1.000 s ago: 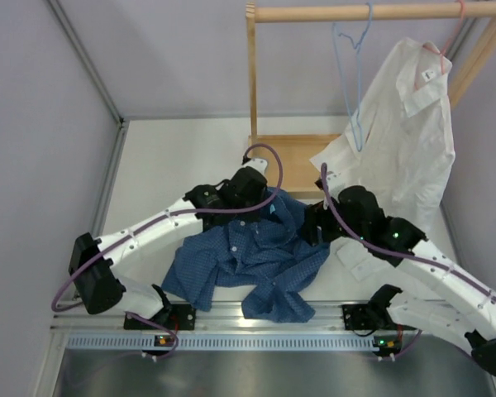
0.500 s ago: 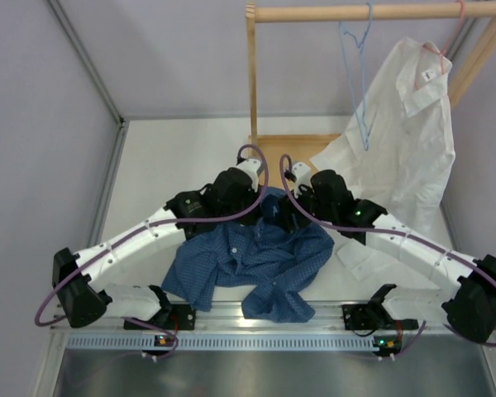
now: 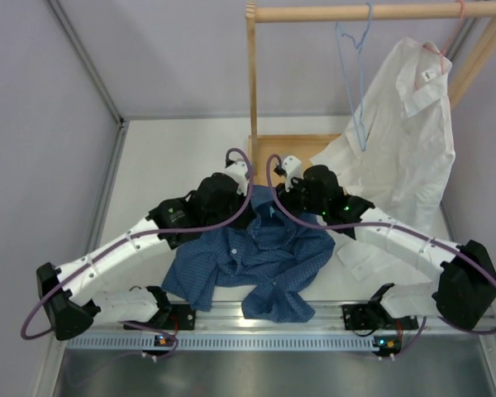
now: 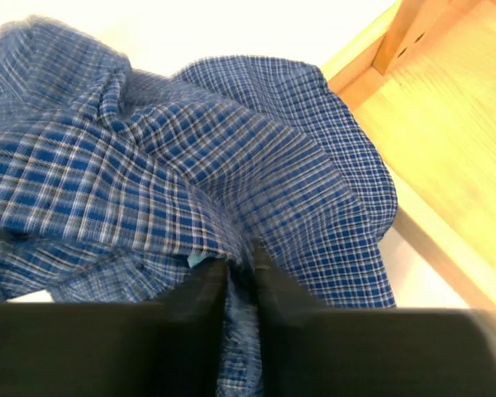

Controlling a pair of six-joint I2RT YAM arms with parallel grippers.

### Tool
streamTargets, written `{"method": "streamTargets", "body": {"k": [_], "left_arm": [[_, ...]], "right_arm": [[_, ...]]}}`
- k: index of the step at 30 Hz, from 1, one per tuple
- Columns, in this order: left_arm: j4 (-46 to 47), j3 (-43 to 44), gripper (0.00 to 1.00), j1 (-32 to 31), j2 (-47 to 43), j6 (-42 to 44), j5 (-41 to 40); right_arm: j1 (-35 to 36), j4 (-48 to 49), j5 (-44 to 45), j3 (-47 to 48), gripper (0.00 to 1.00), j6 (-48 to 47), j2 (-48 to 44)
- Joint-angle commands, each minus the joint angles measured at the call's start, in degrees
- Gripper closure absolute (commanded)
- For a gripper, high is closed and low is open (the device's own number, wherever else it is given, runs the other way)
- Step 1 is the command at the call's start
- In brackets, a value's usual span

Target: Place the shirt on the hanger

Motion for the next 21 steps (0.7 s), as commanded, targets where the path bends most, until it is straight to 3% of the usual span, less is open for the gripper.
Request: {"method": "streamTargets", "body": {"k": [1,4,5,7,8,12,14,21], "left_arm": [[-0.6,2.5,1.00,0.1,-1.4,2.5,-4.0],[-4.3,5.9,1.00,0.1,1.2,6.2,-9.3],[-4.9,7.4,0.94,0.1,1.8,7.0,-12.1],[-4.2,8.4,0.83,0.1,2.9,8.7,-11.1],[-2.9,8.7,0.66,0.0,3.1,9.2,-8.0],[4.1,7.4,0.22,-0.8,4.6,10.0,-4.2],[7.8,6.3,0.19,-2.4,5.3,10.5,-4.5],[19.4,-0.2,0.02,-15.2,4.8,15.4,-18.7]], "right_arm": [[-0.4,2.4,-2.0,3.6,1.00,-2.9,2.7],[-0.9,-5.0,11.9,8.5,1.00,-2.0,2.2],[-1.8,-10.2,18.0,9.7,1.00,-1.1,1.2],[-3.6,-15.0,18.7,13.3,1.00,3.5,0.3],[-5.0,-19.0,17.1,14.5,1.00,4.3,0.0],[-5.7,-24.3,10.8,19.2,1.00,4.8,0.6],[-6.3,-25.6,9.2,20.2,1.00,5.0,1.2],[-9.2,-28.0,5.2,22.3,1.00,7.0,2.5]]}}
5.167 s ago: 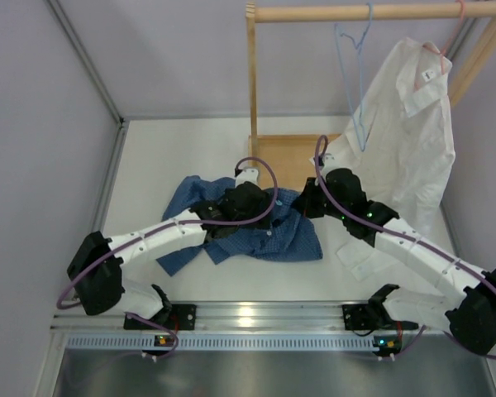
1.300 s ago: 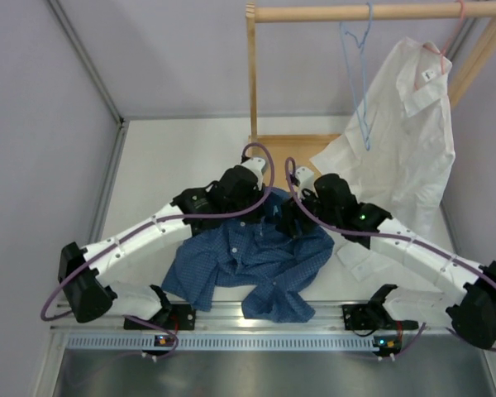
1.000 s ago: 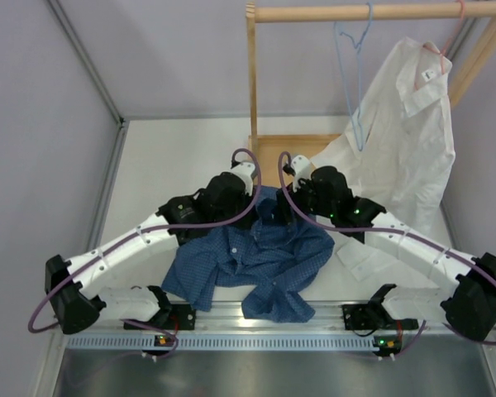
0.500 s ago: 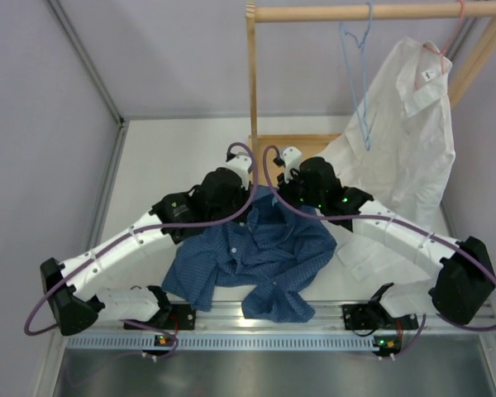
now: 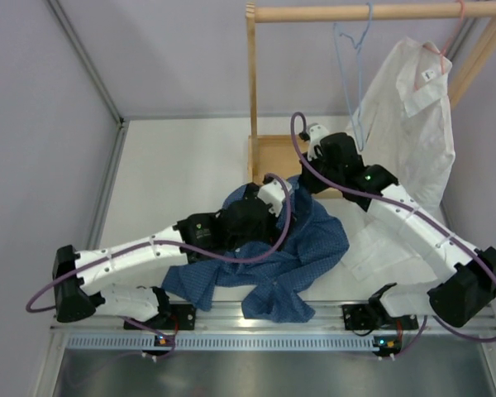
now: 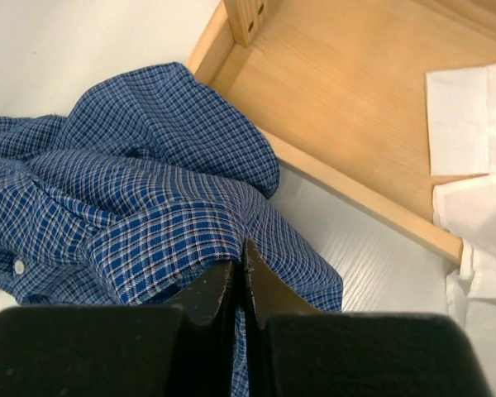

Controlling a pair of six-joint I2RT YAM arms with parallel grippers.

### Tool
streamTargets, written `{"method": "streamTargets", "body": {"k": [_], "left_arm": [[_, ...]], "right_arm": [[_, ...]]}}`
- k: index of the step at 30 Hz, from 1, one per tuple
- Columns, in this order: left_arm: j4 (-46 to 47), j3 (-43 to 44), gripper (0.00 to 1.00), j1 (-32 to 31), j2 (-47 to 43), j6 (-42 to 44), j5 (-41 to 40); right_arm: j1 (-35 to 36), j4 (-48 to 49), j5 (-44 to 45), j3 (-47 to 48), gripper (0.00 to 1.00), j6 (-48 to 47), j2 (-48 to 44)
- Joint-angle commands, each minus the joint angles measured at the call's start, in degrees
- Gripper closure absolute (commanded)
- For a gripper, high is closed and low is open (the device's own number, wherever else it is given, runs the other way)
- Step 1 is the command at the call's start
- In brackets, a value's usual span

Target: Place the shirt on the hanger

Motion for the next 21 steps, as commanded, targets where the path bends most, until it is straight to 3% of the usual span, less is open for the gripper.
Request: {"method": "streamTargets", "body": {"k": [1,6,13,14,15,21], "left_arm": [[11.1,-2.5,0.02,-5.5,0.0,2.2,-10.2],[12.5,-2.8,0.08,-7.2,3.9,-8.1,-24.8],[19.5,-4.1,0.21,-7.2,13.2,-23.4,-27.8],[21.2,-3.9,0.25,-7.2,14.2,-26.7,-28.1],[22.4,-3.9,0.35,-7.2,15.1,-28.0,-28.4],[24.7,-2.1,0.37,-7.5,20.9,-35.5,-38.2]], "right_arm": [[-1.4,-2.9,-3.5,3.0,1.00,2.0,0.6],[-1.4,-2.9,-5.6,3.4,1.00,2.4,0.5],[-1.3,-2.4,-8.6,2.9,1.00,3.6,-1.0],[-1.4,-2.3,-9.1,2.7,1.00,3.8,-1.5],[-1.4,-1.7,-9.6,2.1,1.00,3.9,-1.7],[-1.3,-1.1,-11.1,-0.5,1.00,3.3,-2.7]]}}
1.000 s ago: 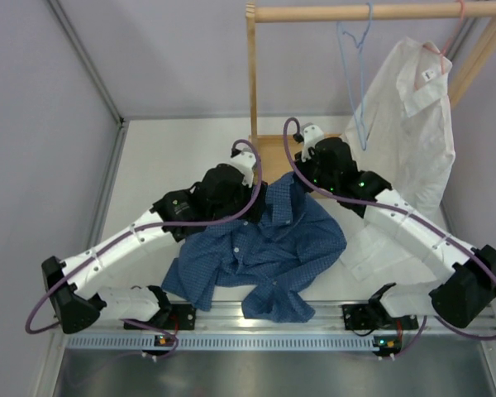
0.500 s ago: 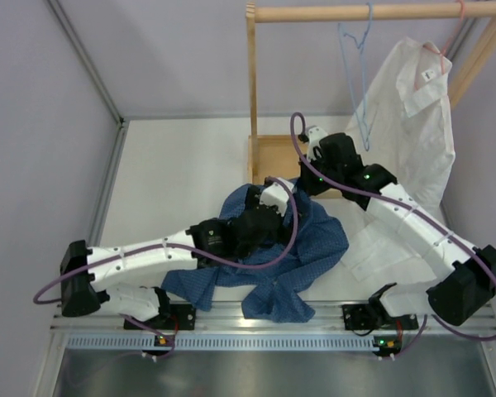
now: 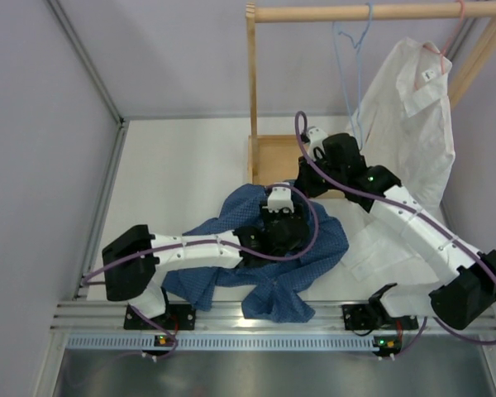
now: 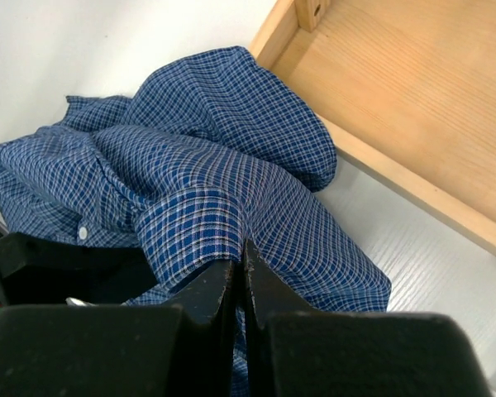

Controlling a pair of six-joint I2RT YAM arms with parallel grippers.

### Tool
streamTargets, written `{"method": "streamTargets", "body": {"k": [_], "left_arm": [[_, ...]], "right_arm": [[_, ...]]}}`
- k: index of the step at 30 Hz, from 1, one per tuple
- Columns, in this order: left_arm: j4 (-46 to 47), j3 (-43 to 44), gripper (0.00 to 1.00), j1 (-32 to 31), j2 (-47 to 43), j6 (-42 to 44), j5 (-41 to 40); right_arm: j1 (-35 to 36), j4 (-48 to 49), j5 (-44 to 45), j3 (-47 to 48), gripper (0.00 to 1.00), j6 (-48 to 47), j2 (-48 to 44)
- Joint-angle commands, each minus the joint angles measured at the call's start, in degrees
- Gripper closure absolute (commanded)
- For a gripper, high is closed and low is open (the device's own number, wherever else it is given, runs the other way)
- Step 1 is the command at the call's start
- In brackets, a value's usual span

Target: Place the shirt on the hanger

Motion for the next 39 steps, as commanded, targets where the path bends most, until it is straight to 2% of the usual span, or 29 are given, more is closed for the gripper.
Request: {"method": "streamTargets", "body": {"k": [1,9,17,18,19,23,26,27,28,31,35,39], "left_arm": [[4.7,2.4,0.36,-0.2,1.4,-8.6,-9.1],[-2.8,5.5,0.31,0.5,5.0,-14.8,-13.2],[-1.6,4.7,0.44,4.0,3.5,-11.7,-11.5],[-1.7,4.5,0.54,4.1,3.2,-11.5,-11.5],[-1.6,4.4,0.57,4.1,3.0,-11.3,-11.8],[-1.7,3.1,0.57,5.4,1.7,-9.5,-10.6],[-0.2,2.3,0.59,6.7,-0.1,-4.2,-7.5],[0.5,2.3,0.62,6.9,-0.7,-2.1,-6.6],[0.4,2.5,0.69,6.9,-1.0,-0.5,-4.8],[-0.9,2.8,0.78,7.2,-3.1,6.0,0.9],[-6.1,1.9,0.99,8.7,-8.9,9.8,10.5],[-14.7,2.6,1.00,11.4,-14.7,12.8,24.2]], "right_arm": [[-0.3,0.7,-2.1,-0.9,1.00,-0.1,-2.4],[-0.2,1.1,-4.2,-1.9,1.00,-1.1,-3.9],[-0.2,2.0,-5.9,-4.0,1.00,-1.0,-6.7],[-0.3,2.0,-5.8,-4.1,1.00,-0.9,-6.7],[-0.3,2.0,-5.8,-4.1,1.00,-0.9,-6.6],[-0.2,2.0,-7.7,-3.7,1.00,-0.9,-6.8],[-0.3,1.9,-7.3,-3.7,1.00,-1.5,-7.0],[-0.3,1.9,-6.9,-4.0,1.00,-1.5,-7.0],[-0.3,1.9,-6.5,-4.0,1.00,-1.5,-6.8],[-0.3,1.9,-5.8,-4.7,1.00,-1.6,-6.2],[-0.5,2.0,-3.3,-5.1,1.00,-1.5,-5.4],[-0.8,2.0,0.6,-4.8,1.00,-1.2,-5.1]]}}
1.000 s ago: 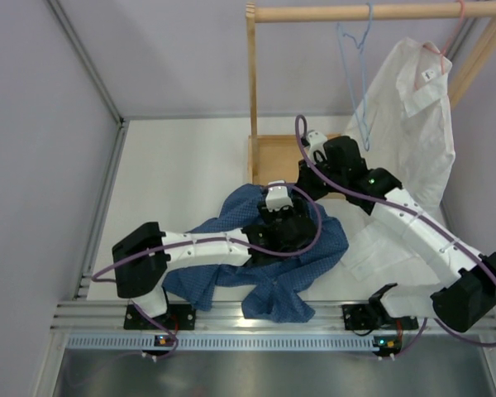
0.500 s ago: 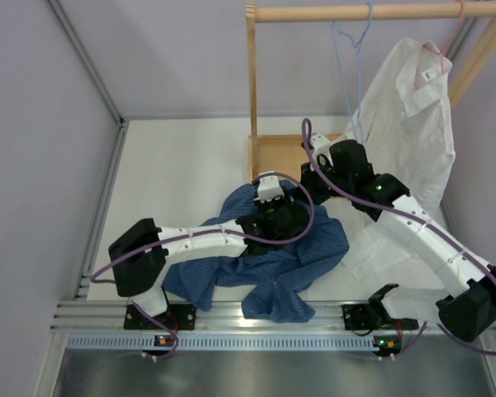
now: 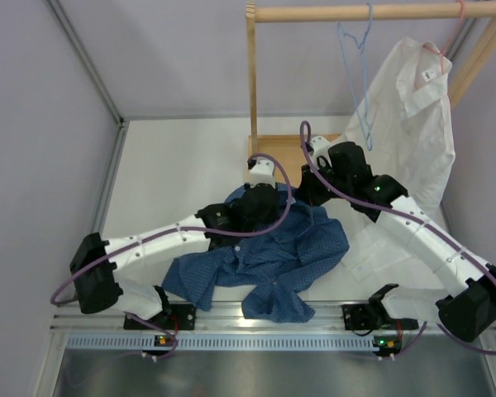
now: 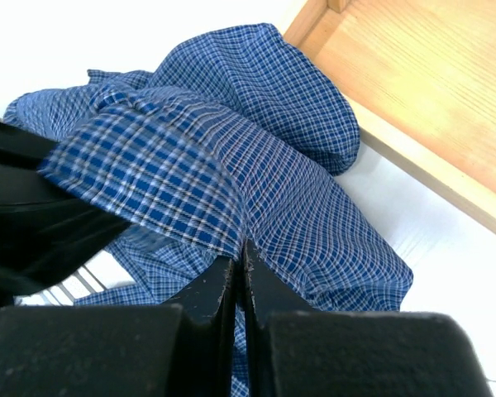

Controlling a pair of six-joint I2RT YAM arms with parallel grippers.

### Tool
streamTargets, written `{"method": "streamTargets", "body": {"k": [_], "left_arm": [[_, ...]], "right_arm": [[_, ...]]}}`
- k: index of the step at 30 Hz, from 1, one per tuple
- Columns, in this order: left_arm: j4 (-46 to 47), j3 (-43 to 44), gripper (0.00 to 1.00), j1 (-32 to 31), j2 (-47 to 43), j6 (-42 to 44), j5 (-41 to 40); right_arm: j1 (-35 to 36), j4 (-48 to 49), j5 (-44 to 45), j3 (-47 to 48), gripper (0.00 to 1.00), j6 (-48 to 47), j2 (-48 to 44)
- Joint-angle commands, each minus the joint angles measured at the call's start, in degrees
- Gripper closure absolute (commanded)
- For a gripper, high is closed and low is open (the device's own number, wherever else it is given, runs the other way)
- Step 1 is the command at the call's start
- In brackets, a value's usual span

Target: Place the shirt on the hanger

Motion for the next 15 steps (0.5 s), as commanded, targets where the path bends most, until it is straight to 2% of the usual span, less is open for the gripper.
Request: {"method": "streamTargets", "body": {"k": [1,2,4,5,6,8,11,12,13,15], "left_arm": [[-10.4,0.4,1.00,2.6,-6.9,6.1,14.3],[-13.0,1.0,1.00,3.6,-8.9,6.8,19.4],[-18.6,4.0,1.00,4.1,-11.1,8.4,21.3],[-24.1,5.1,1.00,4.4,-13.2,8.4,20.8],[-26.6,7.3,1.00,4.4,-14.6,8.5,20.4],[-31.1,8.7,1.00,4.6,-18.6,9.3,17.5],[-35.2,10.5,1.00,7.7,-21.5,10.0,12.5],[-36.8,10.7,1.00,9.5,-21.7,10.3,13.8],[-37.0,10.2,1.00,13.0,-21.9,10.7,16.0],[-36.7,9.5,1.00,15.5,-21.7,12.5,23.4]], "right_arm": [[-0.8,1.5,5.0,0.7,1.00,-0.2,0.1],[-0.8,1.3,5.3,1.0,1.00,-0.6,0.3],[-0.8,1.0,6.8,1.9,1.00,-1.2,1.3],[-0.8,1.0,7.7,2.2,1.00,-1.5,1.9],[-0.8,0.9,10.9,2.3,1.00,-1.8,3.4],[-1.2,0.9,11.8,2.7,1.00,-2.5,5.6],[-1.5,1.3,7.4,2.6,1.00,-0.8,8.5],[-1.1,2.4,3.8,1.9,1.00,0.2,7.4],[-0.8,4.8,3.2,0.8,0.95,0.8,6.6],[-0.1,6.1,0.7,0.5,0.81,1.5,3.6]]}}
